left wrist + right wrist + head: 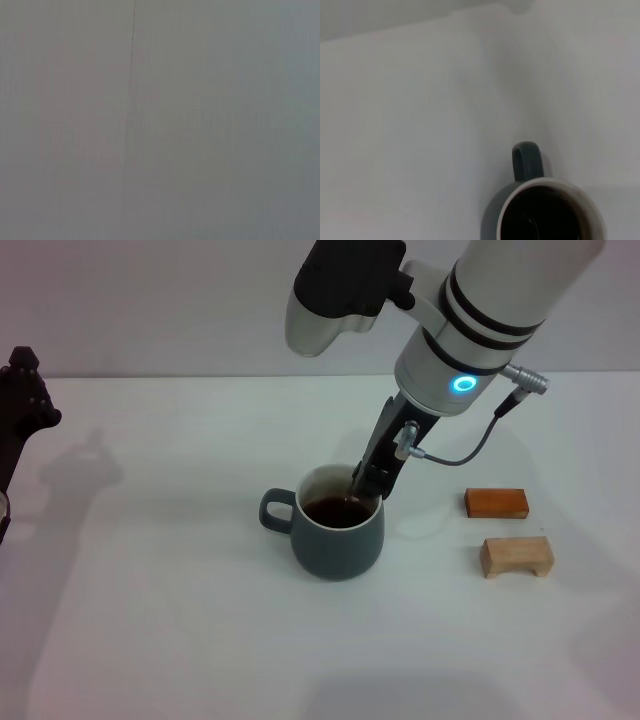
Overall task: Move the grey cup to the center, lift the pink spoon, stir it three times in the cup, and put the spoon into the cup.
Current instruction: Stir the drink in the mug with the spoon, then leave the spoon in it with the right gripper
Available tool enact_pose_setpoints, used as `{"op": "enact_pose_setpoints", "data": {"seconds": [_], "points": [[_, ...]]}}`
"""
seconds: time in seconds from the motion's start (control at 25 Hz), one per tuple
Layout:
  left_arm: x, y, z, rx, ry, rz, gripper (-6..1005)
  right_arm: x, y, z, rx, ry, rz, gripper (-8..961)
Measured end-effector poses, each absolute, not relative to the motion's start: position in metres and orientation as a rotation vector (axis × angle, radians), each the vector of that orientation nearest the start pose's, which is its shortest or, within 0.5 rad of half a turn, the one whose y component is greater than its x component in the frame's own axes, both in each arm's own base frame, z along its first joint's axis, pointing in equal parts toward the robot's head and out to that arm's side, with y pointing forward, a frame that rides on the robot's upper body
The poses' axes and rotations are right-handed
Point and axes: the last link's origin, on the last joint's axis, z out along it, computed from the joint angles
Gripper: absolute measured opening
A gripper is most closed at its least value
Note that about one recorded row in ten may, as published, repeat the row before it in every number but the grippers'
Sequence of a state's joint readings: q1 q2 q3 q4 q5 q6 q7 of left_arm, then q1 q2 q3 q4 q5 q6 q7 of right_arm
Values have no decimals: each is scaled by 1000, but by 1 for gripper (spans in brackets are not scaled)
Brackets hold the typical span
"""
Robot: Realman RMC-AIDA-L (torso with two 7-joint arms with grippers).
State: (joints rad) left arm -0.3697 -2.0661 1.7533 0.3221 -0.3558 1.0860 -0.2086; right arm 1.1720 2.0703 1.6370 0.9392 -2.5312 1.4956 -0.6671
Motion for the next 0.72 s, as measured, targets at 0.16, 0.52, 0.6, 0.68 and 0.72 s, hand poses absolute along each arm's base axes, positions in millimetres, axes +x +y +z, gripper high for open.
{"op": "enact_pose_setpoints", "data": {"seconds": [0.16, 0.52, 0.6, 0.68, 0.72], "points": [[-324, 346, 18, -1498, -535, -772, -2, 46, 401, -56, -2810, 347, -699, 127], [-323, 345, 19, -1496, -532, -775, -2, 47, 404, -56, -2779, 343, -704, 126], [-323, 345, 19, -1496, -531, -775, -2, 48, 404, -57, -2775, 328, -716, 126], [-323, 345, 19, -1496, -531, -775, -2, 48, 404, -58, -2769, 319, -726, 155], [-323, 345, 19, -1496, -531, -775, -2, 48, 404, -58, -2769, 319, -726, 169]]}}
